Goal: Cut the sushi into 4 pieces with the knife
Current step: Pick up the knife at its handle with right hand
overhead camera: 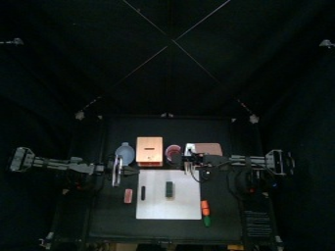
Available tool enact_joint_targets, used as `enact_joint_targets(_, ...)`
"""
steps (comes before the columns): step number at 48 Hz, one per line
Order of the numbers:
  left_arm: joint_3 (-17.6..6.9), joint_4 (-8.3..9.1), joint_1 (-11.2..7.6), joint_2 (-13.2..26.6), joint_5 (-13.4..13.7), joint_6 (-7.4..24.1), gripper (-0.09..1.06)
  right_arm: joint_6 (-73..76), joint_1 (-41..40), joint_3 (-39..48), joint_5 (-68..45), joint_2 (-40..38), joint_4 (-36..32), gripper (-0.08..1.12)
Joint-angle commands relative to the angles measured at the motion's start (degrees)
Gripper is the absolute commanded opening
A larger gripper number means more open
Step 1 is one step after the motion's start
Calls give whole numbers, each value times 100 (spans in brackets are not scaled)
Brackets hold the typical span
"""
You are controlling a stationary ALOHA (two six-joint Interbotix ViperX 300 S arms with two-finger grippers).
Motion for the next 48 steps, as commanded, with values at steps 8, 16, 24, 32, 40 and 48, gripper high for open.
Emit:
enact_joint_targets(8, -18, 0, 9, 9, -62, 0, 22, -325, 0, -378, 536, 369, -9, 99)
enact_joint_targets(16, -9, 0, 9, 9, -53, -9, 22, -369, -70, -519, 642, 571, -62, 95)
enact_joint_targets(24, 35, -26, 9, 9, -62, -9, 22, -378, -176, -536, 712, 615, -70, 78)
enact_joint_targets(32, 70, -114, 9, 0, -53, 9, 22, -396, -237, -589, 738, 615, -79, 57)
enact_joint_targets(40, 79, -123, 35, 9, -53, 35, 22, -396, -325, -765, 773, 615, -246, 31)
enact_joint_targets(48, 88, -123, 53, 9, -79, 35, 22, -396, -448, -1090, 940, 563, -246, 9)
